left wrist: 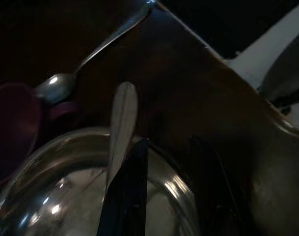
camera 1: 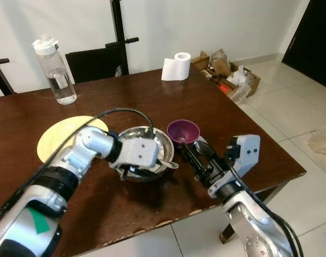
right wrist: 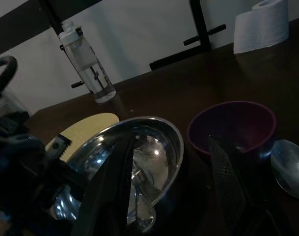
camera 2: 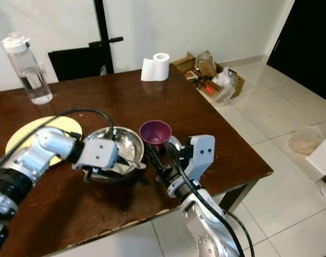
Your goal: Setting the table
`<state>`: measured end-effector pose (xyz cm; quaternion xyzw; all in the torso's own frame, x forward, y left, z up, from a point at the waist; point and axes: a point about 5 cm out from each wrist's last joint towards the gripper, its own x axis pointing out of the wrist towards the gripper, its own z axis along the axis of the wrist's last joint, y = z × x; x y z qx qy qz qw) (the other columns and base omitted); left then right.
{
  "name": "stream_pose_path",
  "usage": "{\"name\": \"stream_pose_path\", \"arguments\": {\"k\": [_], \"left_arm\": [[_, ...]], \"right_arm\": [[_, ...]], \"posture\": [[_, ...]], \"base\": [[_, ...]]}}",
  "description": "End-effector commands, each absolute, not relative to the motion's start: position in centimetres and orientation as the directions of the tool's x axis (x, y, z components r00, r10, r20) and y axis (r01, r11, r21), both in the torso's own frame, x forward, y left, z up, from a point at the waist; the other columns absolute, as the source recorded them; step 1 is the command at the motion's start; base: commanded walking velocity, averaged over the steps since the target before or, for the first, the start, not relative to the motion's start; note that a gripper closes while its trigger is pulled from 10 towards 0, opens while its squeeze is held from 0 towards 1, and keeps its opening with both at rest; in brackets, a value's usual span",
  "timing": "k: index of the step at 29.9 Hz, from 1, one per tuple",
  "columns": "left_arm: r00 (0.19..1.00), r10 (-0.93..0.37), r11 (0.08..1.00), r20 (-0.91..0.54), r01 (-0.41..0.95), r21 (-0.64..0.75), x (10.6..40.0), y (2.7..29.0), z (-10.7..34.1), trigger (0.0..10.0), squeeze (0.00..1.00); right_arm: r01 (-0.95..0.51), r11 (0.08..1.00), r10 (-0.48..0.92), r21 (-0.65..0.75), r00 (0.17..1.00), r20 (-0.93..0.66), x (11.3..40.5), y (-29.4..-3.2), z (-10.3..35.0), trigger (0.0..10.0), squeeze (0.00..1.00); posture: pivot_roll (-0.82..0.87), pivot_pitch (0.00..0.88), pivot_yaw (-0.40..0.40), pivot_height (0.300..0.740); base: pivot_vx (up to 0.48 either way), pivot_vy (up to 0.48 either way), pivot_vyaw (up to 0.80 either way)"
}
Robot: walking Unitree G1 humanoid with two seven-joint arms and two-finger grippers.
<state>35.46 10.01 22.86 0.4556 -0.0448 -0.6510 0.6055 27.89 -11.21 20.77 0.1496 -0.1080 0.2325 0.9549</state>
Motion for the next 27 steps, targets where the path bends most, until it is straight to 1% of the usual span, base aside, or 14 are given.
{"name": "stream_pose_path", "arguments": {"k": [1, 3, 7, 9, 11, 14, 15, 17, 20, 23, 24, 26, 27], "left_arm": [[0.158, -0.807, -0.291, -0.569, 0.731, 0.617, 35.7, 10.0, 22.8, 10.0, 0.00], [0.175, -0.795, -0.306, -0.580, 0.711, 0.633, 35.8, 9.8, 22.7, 10.0, 0.00], [0.201, -0.794, -0.301, -0.574, 0.690, 0.659, 36.1, 9.5, 22.4, 10.0, 0.00], [0.228, -0.814, -0.258, -0.535, 0.683, 0.684, 36.4, 9.0, 22.5, 10.0, 0.00], [0.236, -0.821, -0.244, -0.520, 0.679, 0.693, 36.5, 8.8, 22.5, 10.0, 0.00], [0.276, -0.841, -0.184, -0.465, 0.663, 0.726, 36.8, 8.1, 22.8, 10.0, 0.00], [0.295, -0.850, -0.151, -0.436, 0.658, 0.738, 37.0, 7.8, 23.0, 10.0, 0.00], [0.299, -0.854, -0.141, -0.427, 0.656, 0.742, 37.1, 7.7, 23.2, 10.0, 0.00], [0.282, -0.865, -0.141, -0.416, 0.658, 0.740, 37.0, 7.7, 23.6, 10.0, 0.00], [0.277, -0.879, -0.125, -0.389, 0.653, 0.747, 37.1, 8.4, 25.1, 10.0, 0.00], [0.309, -0.863, -0.123, -0.400, 0.640, 0.758, 37.4, 9.6, 25.7, 10.0, 0.00], [0.322, -0.855, -0.123, -0.407, 0.636, 0.762, 37.5, 9.9, 25.8, 10.0, 0.00], [0.365, -0.830, -0.118, -0.422, 0.625, 0.772, 37.8, 10.9, 25.9, 10.0, 0.00]], "right_arm": [[-0.473, 0.851, 0.408, 0.229, 0.869, 0.279, 27.5, -11.2, 20.8, 10.0, 0.00], [-0.470, 0.853, 0.405, 0.228, 0.871, 0.279, 27.5, -11.3, 20.9, 10.0, 0.00], [-0.465, 0.855, 0.401, 0.227, 0.873, 0.279, 27.5, -11.4, 20.9, 10.0, 0.00], [-0.465, 0.856, 0.400, 0.227, 0.873, 0.280, 27.5, -11.4, 20.9, 10.0, 0.00], [-0.466, 0.856, 0.400, 0.226, 0.872, 0.280, 27.5, -11.4, 20.9, 10.0, 0.00], [-0.469, 0.854, 0.404, 0.224, 0.870, 0.281, 27.6, -11.3, 21.0, 10.0, 0.00], [-0.472, 0.853, 0.407, 0.223, 0.869, 0.282, 27.6, -11.2, 21.0, 10.0, 0.00], [-0.472, 0.853, 0.407, 0.223, 0.869, 0.282, 27.6, -11.2, 21.1, 10.0, 0.00], [-0.471, 0.854, 0.407, 0.222, 0.869, 0.282, 27.5, -11.3, 21.1, 10.0, 0.00], [-0.467, 0.856, 0.403, 0.221, 0.871, 0.281, 27.4, -11.4, 21.1, 10.0, 0.00], [-0.465, 0.857, 0.402, 0.221, 0.872, 0.279, 27.4, -11.4, 21.1, 10.0, 0.00], [-0.465, 0.857, 0.401, 0.221, 0.873, 0.279, 27.4, -11.4, 21.1, 10.0, 0.00], [-0.466, 0.857, 0.402, 0.221, 0.872, 0.278, 27.4, -11.4, 21.1, 10.0, 0.00]], "posture": [[-0.03, 0.165, 0.121, 0.740], [-0.03, 0.165, 0.121, 0.740], [-0.03, 0.165, 0.121, 0.740], [-0.03, 0.164, 0.117, 0.740], [-0.03, 0.164, 0.117, 0.740], [-0.03, 0.163, 0.113, 0.740], [-0.04, 0.163, 0.112, 0.740], [-0.04, 0.163, 0.112, 0.740], [-0.04, 0.164, 0.112, 0.740], [-0.05, 0.165, 0.112, 0.740], [-0.05, 0.166, 0.111, 0.740], [-0.05, 0.166, 0.111, 0.740], [-0.05, 0.166, 0.111, 0.740]], "base": [[0.000, 0.000, 0.00], [0.000, 0.000, 0.00], [0.000, 0.000, 0.00], [0.000, 0.000, 0.00], [0.000, 0.000, 0.00], [0.000, 0.000, 0.00], [0.000, 0.000, 0.00], [0.000, 0.000, 0.00], [0.000, 0.000, 0.00], [0.000, 0.000, 0.00], [0.000, 0.000, 0.00], [0.000, 0.000, 0.00], [0.000, 0.000, 0.00]]}}
